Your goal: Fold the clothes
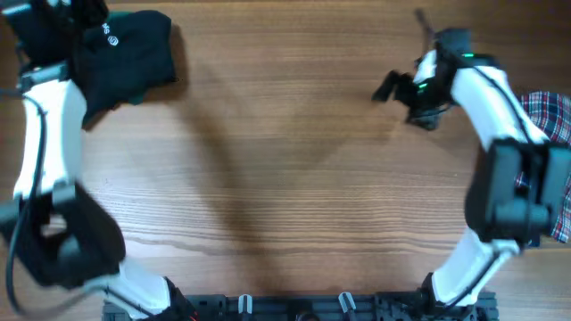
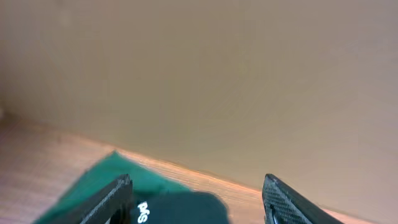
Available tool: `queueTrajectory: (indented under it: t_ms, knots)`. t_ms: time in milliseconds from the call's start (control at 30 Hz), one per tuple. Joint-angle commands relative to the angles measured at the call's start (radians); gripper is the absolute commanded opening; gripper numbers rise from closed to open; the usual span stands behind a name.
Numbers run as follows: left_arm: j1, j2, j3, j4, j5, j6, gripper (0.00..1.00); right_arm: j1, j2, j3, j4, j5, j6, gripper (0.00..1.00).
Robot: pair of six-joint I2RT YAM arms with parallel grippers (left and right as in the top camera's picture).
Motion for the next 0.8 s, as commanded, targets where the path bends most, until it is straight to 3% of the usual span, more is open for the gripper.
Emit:
queueTrajectory:
  t_ms: [0,67,133,233,500,767]
  knots:
    - [-0.007,-0.126,-0.002,-0.19,0.009,-0.003,0.69,-0.053,-0.206,0.03,-0.051,0.131,0.012,1.0]
    - [-0.008,-0.166,-0.002,-0.297,0.01,-0.003,0.66,-0.064,-0.256,0.03,-0.095,0.153,0.009,1.0]
    - [-0.008,-0.19,-0.002,-0.359,0.009,-0.003,0.71,-0.064,-0.303,0.03,-0.144,0.185,0.008,1.0]
    - [-0.007,-0.205,-0.002,-0.394,0.009,-0.003,1.0,-0.064,-0.367,0.03,-0.2,0.185,0.001,1.0]
    - [-0.007,-0.205,-0.002,-0.441,0.024,-0.002,1.0,-0.031,-0.691,0.023,-0.346,0.166,-0.024,1.0]
    - [-0.007,-0.205,-0.002,-0.51,0.024,-0.002,1.0,0.177,-0.905,-0.032,-0.307,0.16,0.056,1.0]
